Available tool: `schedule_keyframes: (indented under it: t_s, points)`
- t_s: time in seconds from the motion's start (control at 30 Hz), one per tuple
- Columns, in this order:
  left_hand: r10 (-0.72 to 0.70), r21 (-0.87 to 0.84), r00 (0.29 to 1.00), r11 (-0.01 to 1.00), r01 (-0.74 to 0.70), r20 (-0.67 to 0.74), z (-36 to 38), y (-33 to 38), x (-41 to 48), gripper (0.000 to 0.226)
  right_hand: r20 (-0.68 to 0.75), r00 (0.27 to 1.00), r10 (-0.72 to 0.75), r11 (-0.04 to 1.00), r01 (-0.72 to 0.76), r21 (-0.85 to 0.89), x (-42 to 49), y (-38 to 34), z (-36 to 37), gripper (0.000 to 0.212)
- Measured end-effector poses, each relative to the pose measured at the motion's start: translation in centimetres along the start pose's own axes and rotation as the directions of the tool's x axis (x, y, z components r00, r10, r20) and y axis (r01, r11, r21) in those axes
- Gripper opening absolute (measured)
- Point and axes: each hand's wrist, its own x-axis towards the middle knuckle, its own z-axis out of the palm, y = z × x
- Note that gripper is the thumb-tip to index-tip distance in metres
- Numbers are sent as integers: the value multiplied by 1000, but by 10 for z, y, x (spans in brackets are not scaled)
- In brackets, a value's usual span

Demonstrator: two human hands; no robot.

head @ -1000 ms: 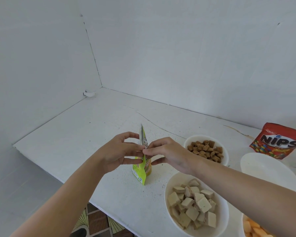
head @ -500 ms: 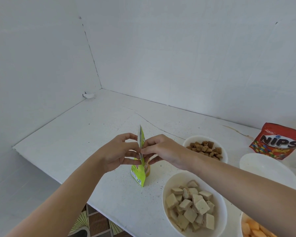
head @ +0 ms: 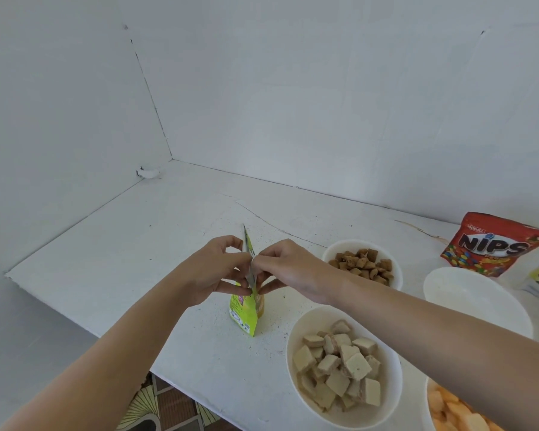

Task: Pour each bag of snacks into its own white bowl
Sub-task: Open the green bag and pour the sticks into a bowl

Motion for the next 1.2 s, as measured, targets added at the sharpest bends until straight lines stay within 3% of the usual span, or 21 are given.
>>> schedule_keyframes:
  t_s: [0.13, 0.47, 0.57, 0.63, 0.7, 0.8, 0.97, 1.1, 1.2]
  points:
    - [19, 80, 999, 997, -16, -35, -2, 3, 1, 16, -50, 999, -13, 997, 10, -72, 1, 4, -3, 25]
    - [69, 205, 997, 976, -76, 41, -10, 5, -2, 12, -119, 993, 12, 981, -35, -192, 3, 4, 0, 27]
    - [76, 186, 997, 980, -74, -4, -7, -1, -1, 7, -135, 991, 22, 974, -51, -219, 3, 4, 1, 33]
    - [89, 169, 994, 983, -77, -65, -5, -5, 1, 19, -160, 987, 15, 966, -55, -251, 3, 6, 3, 45]
    - [100, 162, 987, 984, -80, -125, -2, -7, 3, 7, -193, 981, 12, 967, -61, -248, 5, 8, 4, 53]
    - [103, 181, 982, 981, -74, -158, -1, -7, 6, 6, -250, 968, 28, 974, -82, -210, 7, 7, 4, 45]
    - [63, 234, 992, 972, -37, -106, -1, -4, 8, 13, -237, 971, 40, 971, -94, -219, 11, 2, 5, 14]
    - [73, 273, 992, 961, -43, -102, -1, -3, 10, 23, -210, 977, 30, 965, -83, -250, 15, -3, 2, 14]
    - [115, 381, 990, 922, -73, -86, -5, 2, 7, 21, -218, 976, -17, 917, -71, -392, 13, -3, -2, 23]
